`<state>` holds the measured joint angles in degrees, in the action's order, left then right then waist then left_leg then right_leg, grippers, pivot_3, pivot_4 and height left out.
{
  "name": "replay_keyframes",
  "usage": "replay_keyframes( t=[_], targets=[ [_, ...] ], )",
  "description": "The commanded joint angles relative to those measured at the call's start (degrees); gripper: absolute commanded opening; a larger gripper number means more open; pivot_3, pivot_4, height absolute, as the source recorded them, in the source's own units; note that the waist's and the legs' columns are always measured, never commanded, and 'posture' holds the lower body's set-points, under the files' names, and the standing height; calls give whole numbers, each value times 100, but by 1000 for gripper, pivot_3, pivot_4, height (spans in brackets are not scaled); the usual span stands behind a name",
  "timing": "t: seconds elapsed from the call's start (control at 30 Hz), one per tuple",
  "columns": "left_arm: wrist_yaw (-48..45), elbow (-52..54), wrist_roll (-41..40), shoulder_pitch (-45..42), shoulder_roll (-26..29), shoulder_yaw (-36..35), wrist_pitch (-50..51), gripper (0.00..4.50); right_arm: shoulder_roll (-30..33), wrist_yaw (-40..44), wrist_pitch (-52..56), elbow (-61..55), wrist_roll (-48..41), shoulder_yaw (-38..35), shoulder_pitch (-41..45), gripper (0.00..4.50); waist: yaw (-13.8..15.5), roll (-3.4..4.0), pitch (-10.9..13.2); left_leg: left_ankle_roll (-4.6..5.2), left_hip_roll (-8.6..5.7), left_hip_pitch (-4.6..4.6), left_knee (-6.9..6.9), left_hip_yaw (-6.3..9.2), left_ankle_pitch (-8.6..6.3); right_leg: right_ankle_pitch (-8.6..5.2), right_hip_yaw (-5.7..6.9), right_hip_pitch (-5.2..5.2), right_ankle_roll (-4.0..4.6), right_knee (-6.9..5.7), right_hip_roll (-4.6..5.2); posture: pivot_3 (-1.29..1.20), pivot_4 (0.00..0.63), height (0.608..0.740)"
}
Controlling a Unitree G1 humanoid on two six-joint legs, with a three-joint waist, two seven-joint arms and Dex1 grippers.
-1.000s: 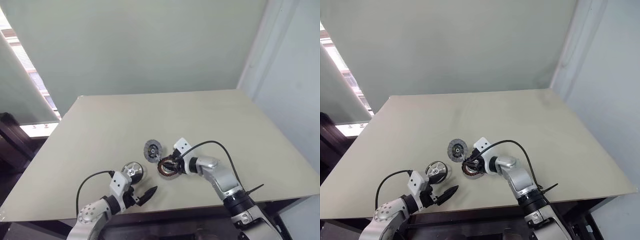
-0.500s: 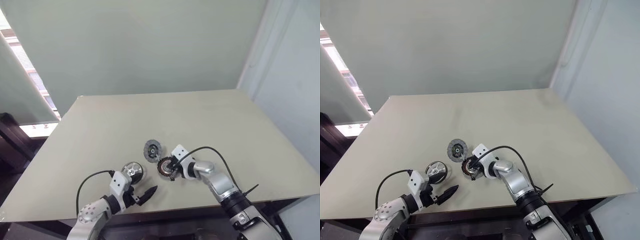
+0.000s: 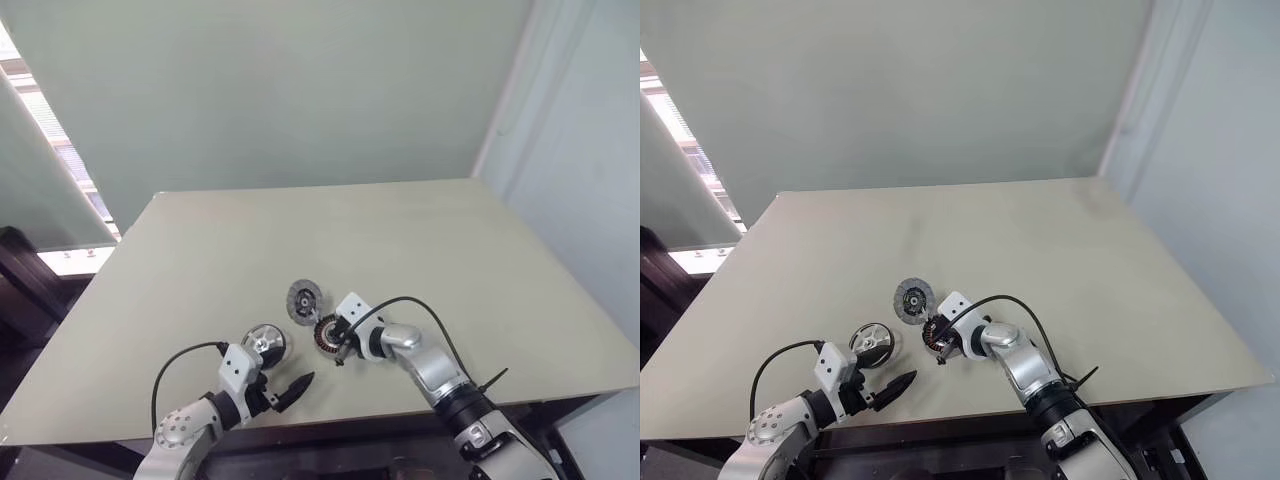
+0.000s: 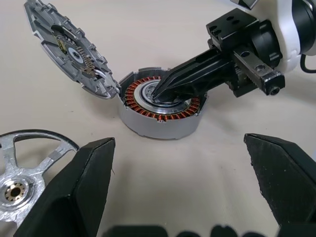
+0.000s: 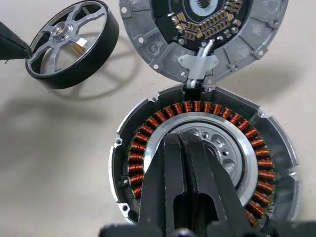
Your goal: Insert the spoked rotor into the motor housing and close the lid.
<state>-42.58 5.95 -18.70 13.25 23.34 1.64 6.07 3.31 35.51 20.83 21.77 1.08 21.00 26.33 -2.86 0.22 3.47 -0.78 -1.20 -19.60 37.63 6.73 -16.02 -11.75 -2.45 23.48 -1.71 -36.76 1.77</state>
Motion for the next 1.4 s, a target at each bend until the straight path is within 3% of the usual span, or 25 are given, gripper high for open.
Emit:
replay_keyframes(
  t=[0.03, 0.33, 0.63, 0.73, 0.97, 1.4],
  targets=[
    [-23, 58, 21, -60, 33, -56, -92, 4500, 28, 40, 149, -741, -307, -362, 135, 25, -2, 0, 0, 0, 0, -1, 0, 0, 0, 0, 0, 1, 0, 0, 0, 0, 0, 740],
    [-46, 30, -1, -106, 42, -62, -63, 4500, 301, 125, 398, -1557, -456, -532, 127, 25, -1, 0, 0, 0, 0, 0, -1, -1, 0, 0, 0, 1, 0, 0, 0, 0, 0, 740],
    [-13, 50, -77, -93, -15, -96, -38, 4500, 384, 144, 359, -1547, -426, -327, -40, 25, -2, 0, 0, 0, 1, -1, -1, -2, 0, 0, 0, 1, 0, 1, 0, 0, 0, 740],
    [75, 219, -417, 49, -131, -248, 254, 4500, 420, 241, 366, -1601, -436, -217, -67, 25, -3, -1, 0, 0, 1, -1, -1, -2, 0, 0, 0, 1, 0, 1, 0, 0, 0, 740],
    [801, 962, -2096, 662, -592, -952, 2034, 4500, 509, 357, 318, -1632, -414, -110, -161, 25, -5, -3, 1, 1, 2, -2, 0, 1, 0, 0, 3, 2, 0, 2, 3, 0, 0, 740],
    [2012, 658, -2659, 733, -1219, -1703, 2767, 4500, 643, 409, 353, -1741, -437, -50, -220, 25, -1, -6, 2, -2, 0, -2, 9, 2, -2, -2, 6, -2, 1, 4, 5, 0, 0, 740]
  ],
)
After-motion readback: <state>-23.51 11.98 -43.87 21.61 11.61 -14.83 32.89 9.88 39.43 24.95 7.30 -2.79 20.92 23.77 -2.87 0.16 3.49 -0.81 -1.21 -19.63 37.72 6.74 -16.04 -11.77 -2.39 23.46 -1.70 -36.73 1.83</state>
